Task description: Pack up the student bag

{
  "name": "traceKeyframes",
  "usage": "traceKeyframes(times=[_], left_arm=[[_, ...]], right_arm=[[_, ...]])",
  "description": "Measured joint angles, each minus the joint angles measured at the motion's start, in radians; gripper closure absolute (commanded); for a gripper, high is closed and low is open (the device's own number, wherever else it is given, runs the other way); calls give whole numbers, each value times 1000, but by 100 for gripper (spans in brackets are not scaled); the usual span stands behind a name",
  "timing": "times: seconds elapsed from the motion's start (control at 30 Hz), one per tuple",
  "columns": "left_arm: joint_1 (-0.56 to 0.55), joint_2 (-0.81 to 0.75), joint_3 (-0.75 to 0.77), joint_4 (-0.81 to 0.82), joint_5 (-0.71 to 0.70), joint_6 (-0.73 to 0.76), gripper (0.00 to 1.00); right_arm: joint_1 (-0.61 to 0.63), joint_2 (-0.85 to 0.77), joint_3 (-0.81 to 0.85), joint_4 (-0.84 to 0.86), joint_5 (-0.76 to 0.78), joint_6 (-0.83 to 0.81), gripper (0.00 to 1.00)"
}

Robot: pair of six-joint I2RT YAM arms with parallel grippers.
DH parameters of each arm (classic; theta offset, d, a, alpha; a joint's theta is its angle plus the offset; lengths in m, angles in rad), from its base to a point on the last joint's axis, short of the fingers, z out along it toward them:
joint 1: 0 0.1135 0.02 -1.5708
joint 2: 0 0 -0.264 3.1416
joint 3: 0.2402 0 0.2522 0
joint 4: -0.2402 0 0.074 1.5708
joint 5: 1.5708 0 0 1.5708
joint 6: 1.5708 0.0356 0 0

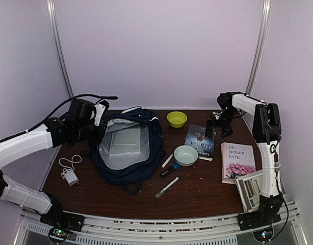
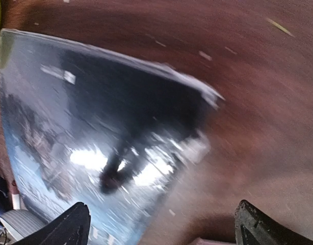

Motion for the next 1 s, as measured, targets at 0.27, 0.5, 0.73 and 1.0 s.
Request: traceKeyframes(times=[0.27,0.5,0.73,1.0], left_arm=[[0,-14,0,-28,4,-22,78],[3,-93,13,-45,7,-48,45],[-66,-148,124,-43,10,-31,44],[-190,331,644,-74,185,-43,47]], right_arm=[[-17,-280,-290,123,203,5,0],[94,-620,-524,328,502,-8,0],[161,-877,-611,600,683,-20,0],[147,-789,-702,717,225,107,24]])
